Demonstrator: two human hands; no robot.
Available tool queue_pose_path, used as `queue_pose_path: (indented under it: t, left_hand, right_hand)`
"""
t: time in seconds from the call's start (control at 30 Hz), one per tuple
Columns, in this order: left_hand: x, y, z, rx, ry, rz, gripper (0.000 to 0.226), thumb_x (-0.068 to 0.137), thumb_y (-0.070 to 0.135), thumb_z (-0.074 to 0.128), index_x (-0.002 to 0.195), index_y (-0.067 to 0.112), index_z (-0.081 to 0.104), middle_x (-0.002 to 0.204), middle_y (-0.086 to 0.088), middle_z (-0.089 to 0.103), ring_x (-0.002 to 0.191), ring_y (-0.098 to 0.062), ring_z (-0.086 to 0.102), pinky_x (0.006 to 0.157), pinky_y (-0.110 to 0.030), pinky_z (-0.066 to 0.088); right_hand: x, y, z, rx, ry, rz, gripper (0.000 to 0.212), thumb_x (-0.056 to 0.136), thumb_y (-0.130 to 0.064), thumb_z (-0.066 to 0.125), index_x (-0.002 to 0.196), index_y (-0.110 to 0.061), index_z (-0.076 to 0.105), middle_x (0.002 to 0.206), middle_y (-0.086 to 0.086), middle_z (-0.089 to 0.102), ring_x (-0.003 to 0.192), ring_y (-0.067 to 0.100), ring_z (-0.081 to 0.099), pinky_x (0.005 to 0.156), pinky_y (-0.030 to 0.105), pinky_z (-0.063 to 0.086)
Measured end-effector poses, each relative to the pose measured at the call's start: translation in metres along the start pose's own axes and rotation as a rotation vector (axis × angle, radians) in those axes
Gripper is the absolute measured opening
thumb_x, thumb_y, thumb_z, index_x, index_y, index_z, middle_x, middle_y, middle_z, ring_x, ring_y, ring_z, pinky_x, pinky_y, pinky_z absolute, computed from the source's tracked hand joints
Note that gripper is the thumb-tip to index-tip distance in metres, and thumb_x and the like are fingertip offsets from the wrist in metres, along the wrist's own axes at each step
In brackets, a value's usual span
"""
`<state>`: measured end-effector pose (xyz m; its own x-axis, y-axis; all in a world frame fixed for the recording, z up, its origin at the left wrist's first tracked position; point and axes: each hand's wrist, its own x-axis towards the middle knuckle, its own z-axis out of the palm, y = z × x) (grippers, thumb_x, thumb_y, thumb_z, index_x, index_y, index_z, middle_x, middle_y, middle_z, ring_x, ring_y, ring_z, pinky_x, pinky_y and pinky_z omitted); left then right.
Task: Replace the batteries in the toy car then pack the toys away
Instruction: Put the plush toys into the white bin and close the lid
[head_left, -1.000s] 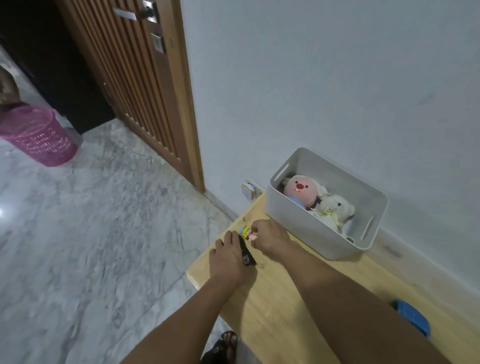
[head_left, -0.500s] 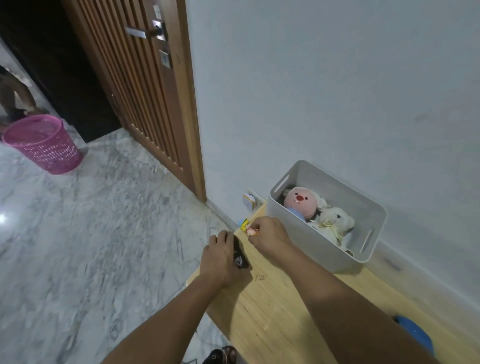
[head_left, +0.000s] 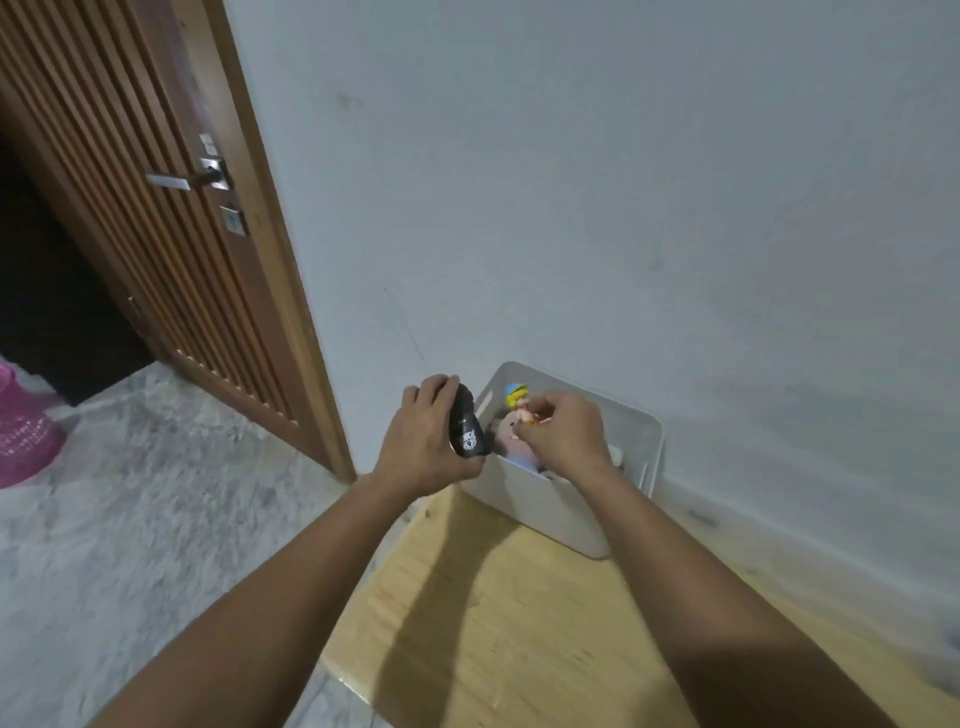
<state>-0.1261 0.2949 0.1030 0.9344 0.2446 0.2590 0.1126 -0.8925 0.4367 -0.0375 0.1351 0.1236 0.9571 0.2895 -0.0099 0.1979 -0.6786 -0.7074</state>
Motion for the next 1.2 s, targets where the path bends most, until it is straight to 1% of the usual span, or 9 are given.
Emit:
queue_pose_path:
  t: [0.27, 0.37, 0.6, 0.73, 0.8, 0.93, 1.03, 1.1, 1.2]
  left_hand:
    - [0.043, 0.060, 0.028, 0.052, -0.222, 0.219, 0.094, 0.060, 0.049, 0.080, 0.136, 0.013, 0.039, 0.138, 0.000, 0.041, 0.120, -0.023, 0.037, 0.094, -0.030, 0.043]
    - [0.054, 0.073, 0.039, 0.105, -0.320, 0.226, 0.099, 0.060, 0.049, 0.080, 0.140, 0.012, 0.036, 0.141, -0.002, 0.040, 0.127, -0.025, 0.035, 0.102, -0.036, 0.040]
    - [0.064, 0.098, 0.058, 0.021, -0.468, 0.239, 0.095, 0.056, 0.040, 0.083, 0.136, 0.012, 0.040, 0.132, -0.001, 0.042, 0.113, -0.025, 0.052, 0.092, -0.038, 0.051]
    - [0.059, 0.110, 0.070, -0.090, -0.471, 0.217, 0.109, 0.056, 0.040, 0.086, 0.145, 0.014, 0.030, 0.134, 0.001, 0.032, 0.118, -0.020, 0.047, 0.094, -0.028, 0.047]
    - [0.058, 0.111, 0.075, -0.140, -0.467, 0.166, 0.110, 0.053, 0.042, 0.088, 0.144, 0.016, 0.031, 0.129, 0.002, 0.028, 0.113, -0.017, 0.046, 0.087, -0.022, 0.043]
    - [0.060, 0.109, 0.079, -0.165, -0.484, 0.074, 0.102, 0.052, 0.042, 0.090, 0.136, 0.018, 0.036, 0.118, 0.006, 0.028, 0.102, -0.014, 0.046, 0.080, -0.019, 0.040]
    - [0.064, 0.105, 0.083, -0.165, -0.541, 0.056, 0.104, 0.051, 0.040, 0.091, 0.136, 0.015, 0.037, 0.121, 0.004, 0.035, 0.104, -0.015, 0.049, 0.078, -0.021, 0.042]
    - [0.066, 0.102, 0.084, -0.124, -0.566, 0.061, 0.105, 0.053, 0.039, 0.090, 0.139, 0.014, 0.035, 0.126, 0.003, 0.040, 0.104, -0.013, 0.047, 0.079, -0.022, 0.040]
    - [0.070, 0.103, 0.085, -0.065, -0.606, 0.118, 0.106, 0.055, 0.038, 0.089, 0.142, 0.014, 0.032, 0.134, 0.000, 0.042, 0.113, -0.016, 0.047, 0.083, -0.023, 0.041]
  right_hand:
    - [-0.004, 0.055, -0.059, -0.046, 0.165, 0.194, 0.021, 0.073, -0.023, 0.074, 0.094, -0.019, 0.075, 0.098, 0.007, 0.073, 0.094, 0.027, 0.066, 0.079, 0.029, 0.050]
    - [-0.006, 0.072, -0.067, -0.038, 0.167, 0.261, 0.021, 0.072, -0.022, 0.074, 0.093, -0.019, 0.075, 0.100, 0.008, 0.073, 0.095, 0.027, 0.065, 0.080, 0.030, 0.052]
    - [-0.010, 0.096, -0.070, 0.036, 0.154, 0.361, 0.035, 0.073, -0.028, 0.075, 0.106, -0.020, 0.065, 0.107, 0.006, 0.068, 0.098, 0.026, 0.064, 0.076, 0.025, 0.046]
    - [-0.005, 0.100, -0.069, 0.100, 0.170, 0.381, 0.037, 0.070, -0.031, 0.072, 0.105, -0.023, 0.061, 0.104, 0.006, 0.069, 0.090, 0.026, 0.067, 0.081, 0.034, 0.055]
    - [-0.003, 0.101, -0.067, 0.122, 0.164, 0.383, 0.038, 0.069, -0.032, 0.071, 0.105, -0.024, 0.062, 0.103, 0.005, 0.069, 0.087, 0.028, 0.068, 0.081, 0.037, 0.056]
    - [0.000, 0.100, -0.064, 0.170, 0.156, 0.376, 0.015, 0.070, -0.027, 0.070, 0.081, -0.029, 0.060, 0.098, 0.007, 0.070, 0.080, 0.033, 0.070, 0.077, 0.045, 0.058]
    - [0.001, 0.099, -0.065, 0.183, 0.164, 0.371, 0.022, 0.072, -0.022, 0.071, 0.065, -0.031, 0.053, 0.090, 0.007, 0.070, 0.076, 0.033, 0.069, 0.075, 0.046, 0.058]
    - [0.002, 0.100, -0.066, 0.198, 0.165, 0.364, 0.018, 0.071, -0.023, 0.072, 0.068, -0.032, 0.056, 0.091, 0.006, 0.070, 0.078, 0.032, 0.069, 0.074, 0.046, 0.059]
    - [0.003, 0.102, -0.066, 0.236, 0.165, 0.359, 0.019, 0.070, -0.025, 0.070, 0.089, -0.027, 0.067, 0.097, 0.004, 0.069, 0.083, 0.029, 0.069, 0.075, 0.046, 0.059]
